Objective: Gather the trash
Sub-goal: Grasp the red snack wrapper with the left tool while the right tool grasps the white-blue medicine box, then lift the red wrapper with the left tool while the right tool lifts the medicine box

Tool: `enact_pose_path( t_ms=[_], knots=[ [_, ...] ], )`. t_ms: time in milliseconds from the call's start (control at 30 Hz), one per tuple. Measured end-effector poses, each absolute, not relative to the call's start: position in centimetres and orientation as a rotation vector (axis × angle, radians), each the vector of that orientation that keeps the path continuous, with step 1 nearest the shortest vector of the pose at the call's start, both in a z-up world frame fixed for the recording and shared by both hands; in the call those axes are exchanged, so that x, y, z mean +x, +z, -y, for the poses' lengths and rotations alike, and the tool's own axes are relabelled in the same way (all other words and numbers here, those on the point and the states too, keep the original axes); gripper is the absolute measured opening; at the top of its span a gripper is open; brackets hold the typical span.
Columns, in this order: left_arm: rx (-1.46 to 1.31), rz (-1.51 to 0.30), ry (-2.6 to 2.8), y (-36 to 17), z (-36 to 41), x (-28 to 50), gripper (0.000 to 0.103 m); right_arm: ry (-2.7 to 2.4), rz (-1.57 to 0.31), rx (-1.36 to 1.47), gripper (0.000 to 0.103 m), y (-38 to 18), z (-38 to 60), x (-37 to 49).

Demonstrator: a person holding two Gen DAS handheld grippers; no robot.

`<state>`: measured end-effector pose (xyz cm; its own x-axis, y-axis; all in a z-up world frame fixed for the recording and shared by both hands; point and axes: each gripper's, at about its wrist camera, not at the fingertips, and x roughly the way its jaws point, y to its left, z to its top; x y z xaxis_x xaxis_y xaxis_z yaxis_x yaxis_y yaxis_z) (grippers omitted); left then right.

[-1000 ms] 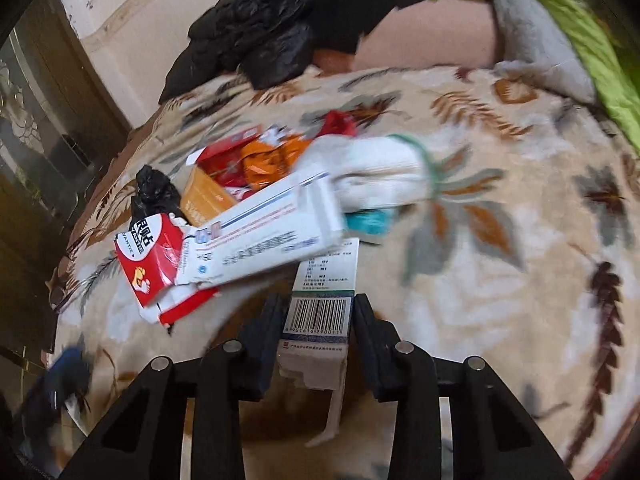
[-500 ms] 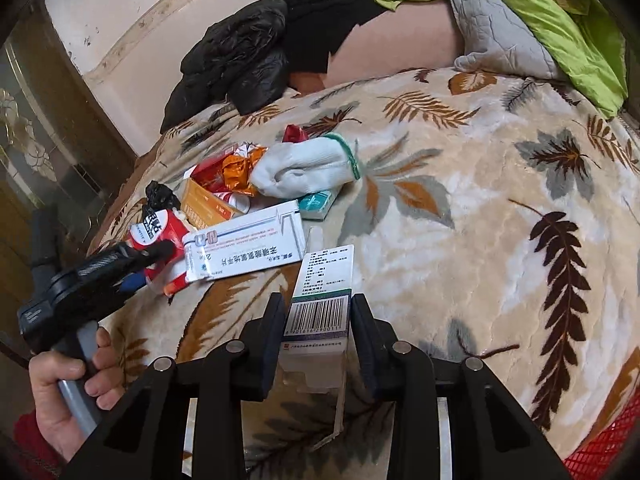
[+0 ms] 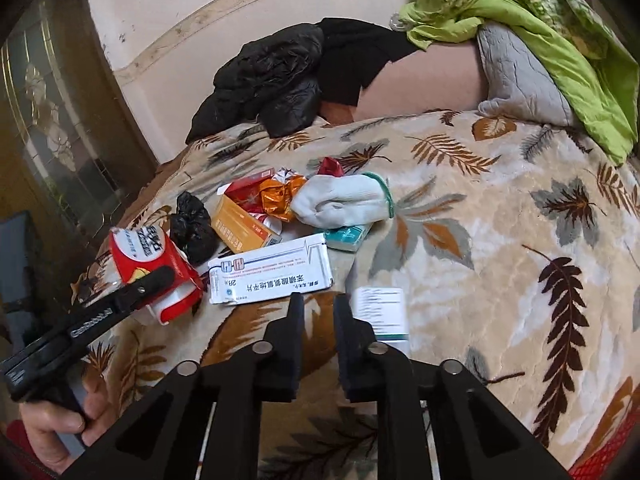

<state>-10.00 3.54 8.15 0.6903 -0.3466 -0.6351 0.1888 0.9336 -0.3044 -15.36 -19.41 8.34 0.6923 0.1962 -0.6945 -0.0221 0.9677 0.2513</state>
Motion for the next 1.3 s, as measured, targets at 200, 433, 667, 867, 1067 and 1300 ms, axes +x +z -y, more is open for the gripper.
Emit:
enact_pose_path(
  t_ms=[200,433,667,867,1067,1300],
  knots=[
    [-0.223,-0.752,-0.274,8.1,-5.1,-11.5,0.012,0.061,-0.845,0.280,0.025,7.9,21.5,-15.6],
    [-0.190,-0.698,-0.284,8.9,-5.1,-13.2,0.012,-0.037,-0.788,0.366,0.062,8.5,24.9,-16.2],
    [-0.164,-0.683,-0.311,9.2,-4.4,-13.5,0.012,-0.040,-0.933,0.245,0.068,6.3,23.7,-14.2],
    [-0.112,-0.671,-0.323,9.1,-3.5,-13.7,0.012,-0.017,-1.011,0.188,0.058,4.5,22.2,-13.1],
    [-0.086,-0.669,-0.324,9.0,-3.1,-13.7,0.012,0.008,-0.945,0.136,0.037,5.3,20.8,-13.6],
    [-0.067,-0.654,-0.314,9.1,-2.7,-13.7,0.012,0.096,-0.784,0.148,0.037,8.2,19.6,-15.0]
  ],
)
